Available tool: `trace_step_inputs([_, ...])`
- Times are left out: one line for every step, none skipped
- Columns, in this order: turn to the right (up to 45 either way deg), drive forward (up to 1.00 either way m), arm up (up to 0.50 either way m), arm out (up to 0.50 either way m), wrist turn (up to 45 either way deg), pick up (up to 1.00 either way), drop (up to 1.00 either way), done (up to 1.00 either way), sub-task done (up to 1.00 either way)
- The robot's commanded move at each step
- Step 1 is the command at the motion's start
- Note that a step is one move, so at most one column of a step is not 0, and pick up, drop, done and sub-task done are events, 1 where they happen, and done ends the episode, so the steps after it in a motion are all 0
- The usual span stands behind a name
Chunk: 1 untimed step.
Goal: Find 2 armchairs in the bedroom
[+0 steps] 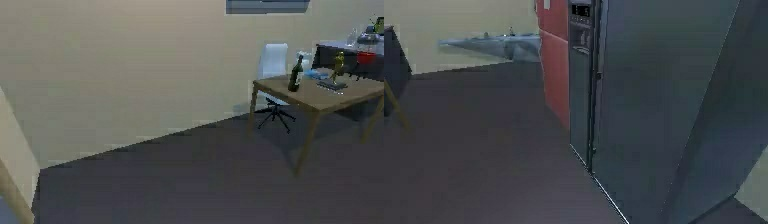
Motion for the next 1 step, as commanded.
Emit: trace_step_inputs([-42.0,0.0,0.0,0.0,0.0,0.0,0.0,0.0,0.0])
